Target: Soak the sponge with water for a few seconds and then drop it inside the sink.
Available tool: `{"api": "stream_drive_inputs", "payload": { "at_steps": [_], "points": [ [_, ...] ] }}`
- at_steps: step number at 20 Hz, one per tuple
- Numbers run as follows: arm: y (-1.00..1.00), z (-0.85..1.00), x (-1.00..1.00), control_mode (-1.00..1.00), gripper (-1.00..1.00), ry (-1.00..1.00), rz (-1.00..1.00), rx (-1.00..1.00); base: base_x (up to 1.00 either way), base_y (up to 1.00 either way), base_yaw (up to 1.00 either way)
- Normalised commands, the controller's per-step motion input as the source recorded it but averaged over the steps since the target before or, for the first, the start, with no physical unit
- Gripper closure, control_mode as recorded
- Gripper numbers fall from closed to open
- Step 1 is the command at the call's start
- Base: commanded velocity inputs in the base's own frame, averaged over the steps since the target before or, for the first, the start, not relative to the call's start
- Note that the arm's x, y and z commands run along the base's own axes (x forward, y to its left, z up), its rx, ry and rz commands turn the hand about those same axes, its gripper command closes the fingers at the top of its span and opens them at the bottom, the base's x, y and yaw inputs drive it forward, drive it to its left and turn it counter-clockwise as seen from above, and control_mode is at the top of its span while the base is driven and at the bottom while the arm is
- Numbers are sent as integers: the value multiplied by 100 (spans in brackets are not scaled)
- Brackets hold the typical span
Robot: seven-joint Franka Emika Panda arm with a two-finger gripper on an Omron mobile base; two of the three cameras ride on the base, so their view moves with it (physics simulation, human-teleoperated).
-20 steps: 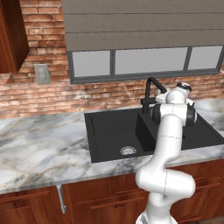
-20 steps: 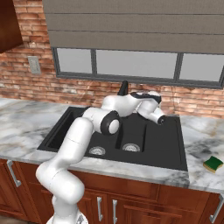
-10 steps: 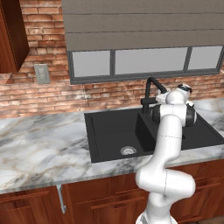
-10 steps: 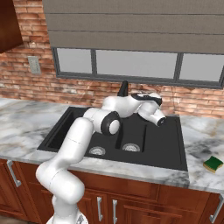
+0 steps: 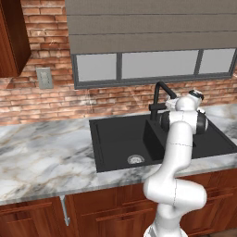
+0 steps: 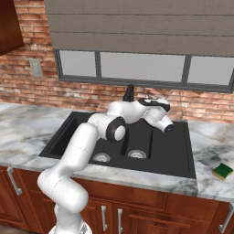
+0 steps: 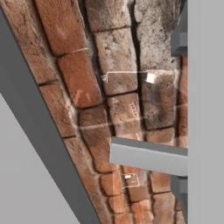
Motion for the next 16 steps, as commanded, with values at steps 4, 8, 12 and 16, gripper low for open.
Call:
{"api": "stream_drive_inputs", "payload": {
  "at_steps": [4, 8, 12, 16],
  "points": [
    [-42, -19, 0, -100, -100, 0, -2, 4, 0, 0, 0],
    [-42, -19, 0, -100, -100, 0, -2, 4, 0, 0, 0],
    [-42, -21, 0, -100, -100, 0, -2, 4, 0, 0, 0],
    [-38, -28, 0, -100, -100, 0, -3, 4, 0, 0, 0]
  ]
}}
